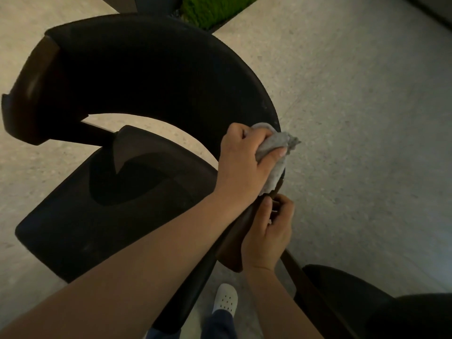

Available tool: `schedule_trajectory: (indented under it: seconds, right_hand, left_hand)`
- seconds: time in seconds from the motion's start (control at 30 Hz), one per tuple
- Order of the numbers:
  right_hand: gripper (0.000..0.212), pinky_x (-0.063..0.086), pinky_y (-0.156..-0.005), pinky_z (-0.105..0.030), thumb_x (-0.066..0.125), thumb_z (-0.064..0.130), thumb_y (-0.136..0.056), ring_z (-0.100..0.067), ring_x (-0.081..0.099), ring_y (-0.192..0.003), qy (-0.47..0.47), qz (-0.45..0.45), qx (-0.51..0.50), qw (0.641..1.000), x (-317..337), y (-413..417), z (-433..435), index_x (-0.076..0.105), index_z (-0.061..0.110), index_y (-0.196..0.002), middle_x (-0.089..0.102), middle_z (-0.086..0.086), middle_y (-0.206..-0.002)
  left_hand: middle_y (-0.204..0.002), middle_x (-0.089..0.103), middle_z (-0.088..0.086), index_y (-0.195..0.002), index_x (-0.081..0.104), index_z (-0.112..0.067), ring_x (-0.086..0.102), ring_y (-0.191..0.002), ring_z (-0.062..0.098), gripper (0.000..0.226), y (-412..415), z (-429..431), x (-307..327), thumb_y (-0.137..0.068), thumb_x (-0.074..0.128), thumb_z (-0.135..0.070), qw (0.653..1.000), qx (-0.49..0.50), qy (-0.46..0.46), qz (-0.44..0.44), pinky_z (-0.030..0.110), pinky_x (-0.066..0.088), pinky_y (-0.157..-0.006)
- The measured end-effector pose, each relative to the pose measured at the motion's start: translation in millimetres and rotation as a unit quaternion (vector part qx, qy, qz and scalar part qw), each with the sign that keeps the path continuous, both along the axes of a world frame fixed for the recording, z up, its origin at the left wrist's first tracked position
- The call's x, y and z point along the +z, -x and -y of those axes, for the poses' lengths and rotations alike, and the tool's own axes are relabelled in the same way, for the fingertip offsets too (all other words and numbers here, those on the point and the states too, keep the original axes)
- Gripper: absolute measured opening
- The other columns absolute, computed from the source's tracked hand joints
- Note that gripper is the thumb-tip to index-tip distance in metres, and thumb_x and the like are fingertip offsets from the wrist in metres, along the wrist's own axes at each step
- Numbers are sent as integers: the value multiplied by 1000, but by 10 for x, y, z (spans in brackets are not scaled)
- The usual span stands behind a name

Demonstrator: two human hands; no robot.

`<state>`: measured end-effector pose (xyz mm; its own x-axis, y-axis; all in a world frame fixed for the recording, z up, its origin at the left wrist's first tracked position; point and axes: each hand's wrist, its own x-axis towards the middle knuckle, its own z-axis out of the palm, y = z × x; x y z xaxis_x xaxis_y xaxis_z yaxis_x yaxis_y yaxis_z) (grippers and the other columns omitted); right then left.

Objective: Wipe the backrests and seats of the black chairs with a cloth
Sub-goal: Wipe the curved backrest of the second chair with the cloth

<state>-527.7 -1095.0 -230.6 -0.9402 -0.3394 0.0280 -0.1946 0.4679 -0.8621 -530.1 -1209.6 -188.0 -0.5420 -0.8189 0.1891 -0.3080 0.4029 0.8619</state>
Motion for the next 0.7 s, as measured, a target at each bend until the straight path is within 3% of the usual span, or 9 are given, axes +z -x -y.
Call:
schedule_trajectory:
  seconds: [0.13, 0.23, 0.5, 0.63, 0.7]
  right_hand:
    - [33, 38, -66, -1, 39, 44, -92, 9, 55, -80, -4, 9, 0, 1000, 0, 9, -2, 52, 20, -110, 55, 18, -88]
    - [33, 40, -66, -2, 37, 47, -93, 8, 55, -79, -6, 0, 3, 1000, 3, -1, -4, 51, 22, -110, 55, 17, -86]
    - [36, 41, -64, -4, 30, 56, -91, 3, 56, -79, -11, -15, 8, 1000, 5, -8, -7, 46, 29, -109, 56, 15, -87]
    - [41, 40, -62, -5, 31, 56, -91, 1, 56, -76, -4, -23, 13, 1000, 11, -7, -14, 49, 24, -110, 57, 10, -85]
    - [41, 41, -63, -4, 31, 55, -91, 3, 57, -76, 0, -21, 14, 1000, 17, -5, -9, 49, 23, -109, 57, 11, -84]
  left_hand:
    - [-110, 47, 3, -113, 58, -23, 48, -98, 15, 41, 75, -17, -37, -85, 67, -52, 999, 22, 36, 31, 29, 52, -81]
    - [-108, 47, 1, -113, 57, -25, 50, -94, 13, 40, 75, -4, -74, -86, 64, -54, 999, 25, 35, 18, 31, 54, -78]
    - [-111, 48, -2, -116, 51, -28, 56, -90, 10, 38, -78, 8, -250, -92, 51, -57, 993, 69, -91, 18, 31, 56, -79]
    - [-112, 42, -5, -110, 45, -32, 50, -87, 0, 24, -269, 61, -285, -94, 52, -49, 988, 98, -115, 41, 14, 44, -73]
    - [-113, 40, -4, -115, 48, -27, 50, -90, 2, 30, -229, 56, -199, -94, 53, -48, 993, 70, -91, 11, 16, 46, -77]
